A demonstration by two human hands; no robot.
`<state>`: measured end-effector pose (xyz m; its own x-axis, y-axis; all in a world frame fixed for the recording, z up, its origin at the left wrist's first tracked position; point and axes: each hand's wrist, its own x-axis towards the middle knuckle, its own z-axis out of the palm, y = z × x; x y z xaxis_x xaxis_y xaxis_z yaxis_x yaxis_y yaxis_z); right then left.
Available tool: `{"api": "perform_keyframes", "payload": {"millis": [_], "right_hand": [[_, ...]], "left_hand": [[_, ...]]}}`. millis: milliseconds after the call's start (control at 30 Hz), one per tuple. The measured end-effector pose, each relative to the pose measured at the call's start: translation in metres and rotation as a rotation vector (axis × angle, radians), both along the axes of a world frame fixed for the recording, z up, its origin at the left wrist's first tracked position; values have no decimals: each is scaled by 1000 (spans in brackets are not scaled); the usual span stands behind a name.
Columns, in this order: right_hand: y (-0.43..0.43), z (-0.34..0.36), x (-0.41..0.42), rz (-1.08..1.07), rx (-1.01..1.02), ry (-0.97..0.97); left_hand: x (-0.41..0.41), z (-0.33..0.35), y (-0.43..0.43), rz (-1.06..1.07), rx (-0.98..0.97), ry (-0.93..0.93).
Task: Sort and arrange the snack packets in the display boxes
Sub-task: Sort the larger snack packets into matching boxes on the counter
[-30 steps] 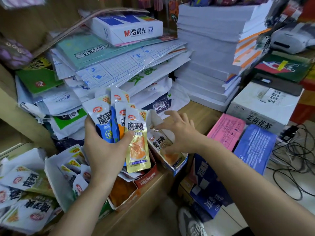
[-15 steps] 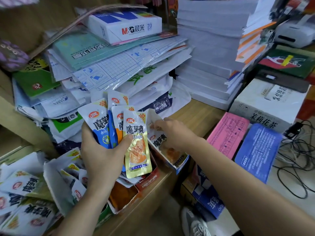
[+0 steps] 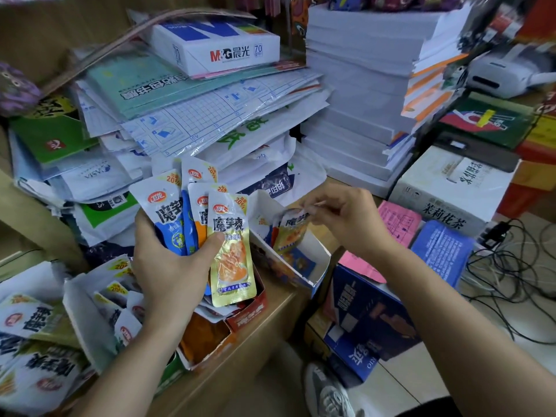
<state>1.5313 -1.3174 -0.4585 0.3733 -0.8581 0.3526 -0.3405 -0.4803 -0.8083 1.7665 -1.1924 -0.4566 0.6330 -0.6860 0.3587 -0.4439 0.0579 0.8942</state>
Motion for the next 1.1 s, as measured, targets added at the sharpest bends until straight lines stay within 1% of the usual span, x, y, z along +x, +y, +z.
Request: {"api": "perform_keyframes", "payload": {"millis": [100,167,267,400,533,633,733,833,933,1100], "right_hand": [[11,2,-20,97,120,76],[17,1,-31,125,138,156],[20,-4,-42,164,179,221],[16,-6,-54,262,302,231],[15,-8,-59,340,310,282],[14,-8,-59,321,309,140],[13,-9,-55,218,279,-1],[9,-12,-46,129,221,-28],[5,-12,-41,91,197,-56],[2,-11,-37,-8,268,-183]], "left_hand": [[-1,0,0,-3,-7,-9],[0,-1,0,-9,-14,-6],[-1,-2,0,-16,-22,-21],[-2,-2,-1,-6,-19,-35],[-3,-2,-1,4,-4,-42],[-3,-3,-1,8,4,-42],[-4,-2,-1,13,9,-47],[-3,-2,-2,15,20,-31],[-2,-2,-2,17,27,-35],[-2,-1,-2,4,28,-17]]}}
